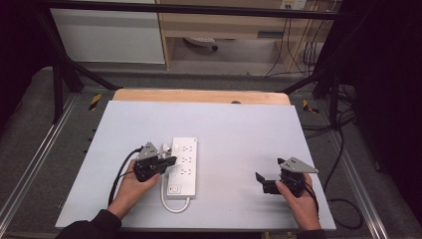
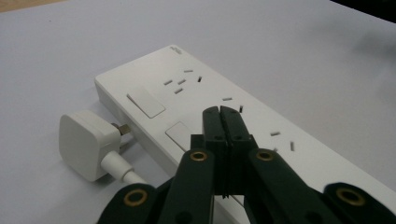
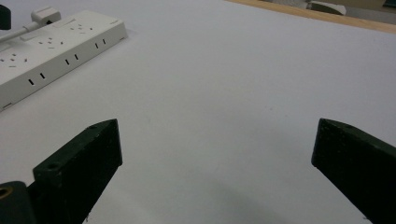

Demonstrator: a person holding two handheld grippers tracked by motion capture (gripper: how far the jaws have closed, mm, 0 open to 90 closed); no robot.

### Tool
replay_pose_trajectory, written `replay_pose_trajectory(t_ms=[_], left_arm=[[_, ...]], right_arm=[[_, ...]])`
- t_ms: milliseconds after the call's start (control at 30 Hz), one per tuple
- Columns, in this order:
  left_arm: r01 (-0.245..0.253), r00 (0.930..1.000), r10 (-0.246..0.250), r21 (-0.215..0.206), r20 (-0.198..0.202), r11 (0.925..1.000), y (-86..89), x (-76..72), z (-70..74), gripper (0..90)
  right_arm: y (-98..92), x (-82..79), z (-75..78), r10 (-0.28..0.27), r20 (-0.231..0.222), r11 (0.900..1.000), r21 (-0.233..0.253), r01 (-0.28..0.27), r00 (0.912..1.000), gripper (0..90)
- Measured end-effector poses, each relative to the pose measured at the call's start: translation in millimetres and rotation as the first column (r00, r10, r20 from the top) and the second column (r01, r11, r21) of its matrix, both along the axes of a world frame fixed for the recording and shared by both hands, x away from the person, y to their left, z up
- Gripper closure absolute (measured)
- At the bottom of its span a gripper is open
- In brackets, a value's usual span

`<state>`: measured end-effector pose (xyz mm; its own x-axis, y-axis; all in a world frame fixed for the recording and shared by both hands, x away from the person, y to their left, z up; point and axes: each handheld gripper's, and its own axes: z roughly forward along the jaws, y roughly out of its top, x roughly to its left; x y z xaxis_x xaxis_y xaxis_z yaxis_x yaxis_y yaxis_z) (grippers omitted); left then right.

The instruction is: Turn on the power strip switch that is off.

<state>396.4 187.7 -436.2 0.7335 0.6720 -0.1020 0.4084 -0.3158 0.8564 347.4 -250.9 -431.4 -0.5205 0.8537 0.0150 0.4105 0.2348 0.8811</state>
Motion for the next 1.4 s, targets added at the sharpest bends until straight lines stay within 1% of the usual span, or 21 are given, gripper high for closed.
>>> replay_pose_trajectory(t_ms=[100,333,467,733,967,1133,1400], left_arm=[[0.002,1.0,-0.002,0.009,0.002,1.0,-1.5,1.0,-0.8,90.0],[-0.014,0.9999,0.014,0.012,-0.004,0.9998,-2.6,5.1,-4.6,89.9],[-0.02,0.9998,0.02,0.014,0.001,0.9997,-2.6,6.8,-5.2,90.0],[-0.017,0.9999,0.017,0.025,-0.001,0.9995,-3.4,7.1,-6.7,89.9],[-0.02,0.9998,0.019,0.039,0.004,0.999,-2.8,7.6,-7.5,90.0],[-0.019,0.9998,0.019,0.042,0.004,0.9989,-3.8,7.4,-8.5,90.0],[-0.011,0.9999,0.011,0.038,-0.001,0.9992,-3.8,8.0,-9.4,89.9]], right_arm=[[-0.3,0.0,0.0,0.0,0.0,1.0,0.0,0.0,1.0,2.3],[-0.1,0.1,-0.1,0.001,0.0,1.0,0.0,-0.001,1.0,2.2],[-0.1,0.3,-0.4,0.003,-0.001,1.0,-0.002,-0.003,1.0,2.2],[-0.4,0.3,-0.5,0.002,-0.001,1.0,0.0,-0.002,1.0,2.2],[-0.5,0.1,-0.5,-0.001,-0.003,1.0,0.003,0.001,1.0,2.2],[-0.6,0.4,-1.2,-0.001,-0.012,1.0,-0.003,0.001,0.9999,2.3],[-1.0,0.5,-1.4,-0.003,-0.012,1.0,-0.006,0.003,0.9999,2.3]])
